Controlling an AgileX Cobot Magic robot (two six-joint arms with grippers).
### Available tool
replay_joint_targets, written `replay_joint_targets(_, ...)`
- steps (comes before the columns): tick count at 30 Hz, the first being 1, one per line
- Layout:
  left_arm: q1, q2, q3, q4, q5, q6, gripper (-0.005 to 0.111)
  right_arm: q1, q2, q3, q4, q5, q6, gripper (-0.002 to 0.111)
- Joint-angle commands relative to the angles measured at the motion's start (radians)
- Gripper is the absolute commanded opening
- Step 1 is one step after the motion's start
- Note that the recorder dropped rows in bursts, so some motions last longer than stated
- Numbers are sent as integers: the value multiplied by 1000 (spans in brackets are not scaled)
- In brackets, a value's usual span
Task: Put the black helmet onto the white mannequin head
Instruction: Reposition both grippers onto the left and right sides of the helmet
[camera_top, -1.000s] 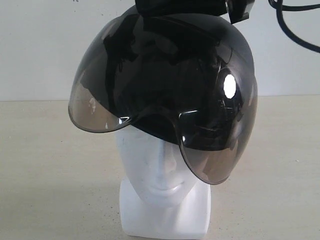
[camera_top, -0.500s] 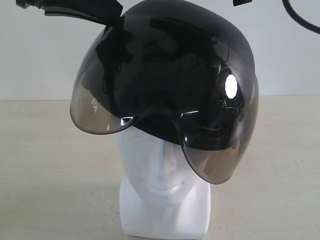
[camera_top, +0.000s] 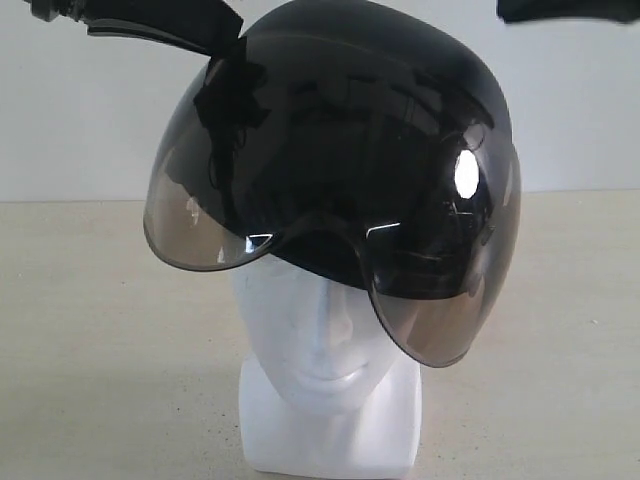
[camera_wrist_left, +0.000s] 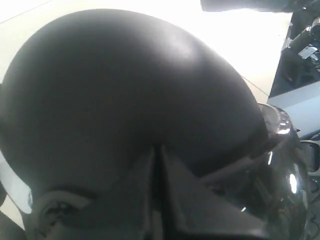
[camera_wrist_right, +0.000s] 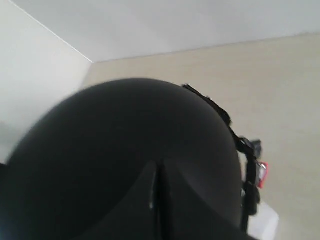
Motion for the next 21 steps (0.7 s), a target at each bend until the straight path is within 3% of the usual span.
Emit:
replay_joint_targets(1, -2, -10, 2, 13, 3, -9, 4, -15, -5, 161, -30, -29, 4, 0)
replay_joint_targets(5, -2, -10, 2, 55, 3, -36, 4, -14, -5, 278, -19, -67, -19, 0)
replay_joint_targets(11, -2, -10, 2, 135, 3, -69, 4, -14, -5, 312, -19, -84, -44, 0)
replay_joint_targets(21, -2, -10, 2, 159, 3, -90, 4, -14, -11, 312, 259, -7, -183, 0)
